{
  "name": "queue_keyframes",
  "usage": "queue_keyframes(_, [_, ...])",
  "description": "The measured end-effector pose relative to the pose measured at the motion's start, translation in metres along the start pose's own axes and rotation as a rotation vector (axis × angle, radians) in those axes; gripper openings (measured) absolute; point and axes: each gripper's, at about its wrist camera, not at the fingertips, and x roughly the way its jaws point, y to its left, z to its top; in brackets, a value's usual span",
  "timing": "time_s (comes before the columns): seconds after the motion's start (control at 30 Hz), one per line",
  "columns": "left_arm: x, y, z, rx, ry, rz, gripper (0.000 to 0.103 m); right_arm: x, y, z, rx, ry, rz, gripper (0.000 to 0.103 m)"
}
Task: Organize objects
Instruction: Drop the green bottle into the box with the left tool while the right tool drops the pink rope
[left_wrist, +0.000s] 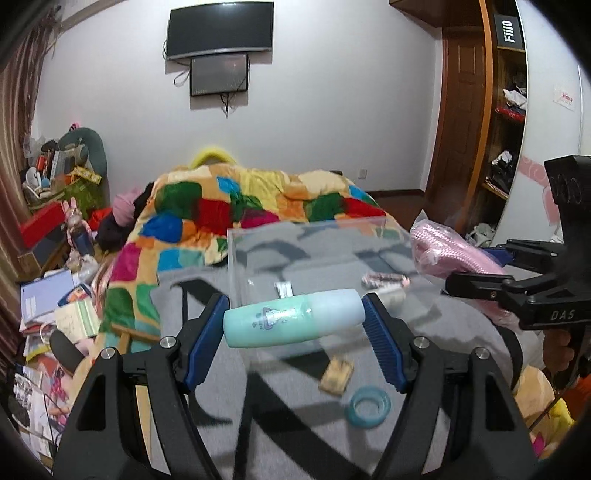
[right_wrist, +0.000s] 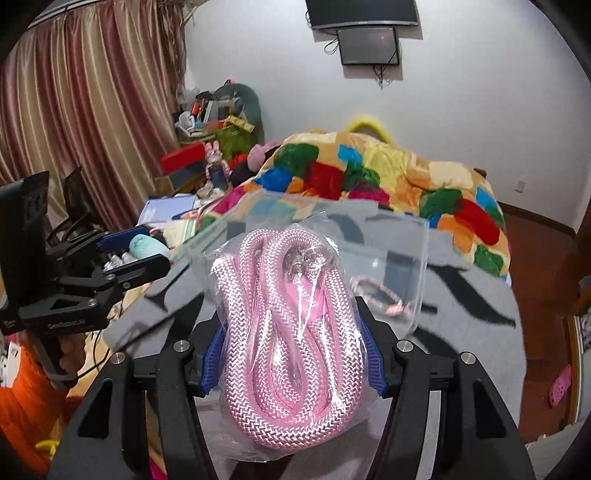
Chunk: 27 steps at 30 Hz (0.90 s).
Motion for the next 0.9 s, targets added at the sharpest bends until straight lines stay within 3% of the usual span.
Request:
queue_keyframes(0.17, [0.020, 0.002, 0.015, -0.012, 0.014, -0.025, 0.073, 0.010, -0.008, 0.015, 0.019, -0.014, -0.041, 0.057])
queue_keyframes(0.6, [0.098, 0.004, 0.013, -0.040, 0.176, -0.046, 0.073, 0.074, -0.041, 0.035, 0.118, 0.063, -0.072, 0.057])
queue_keyframes(0.9, [0.107, -0.002, 0.007, -0.020, 0.192, -0.033, 0.073, 0.108, -0.036, 0.034, 0.082, 0.125, -0.118, 0.057])
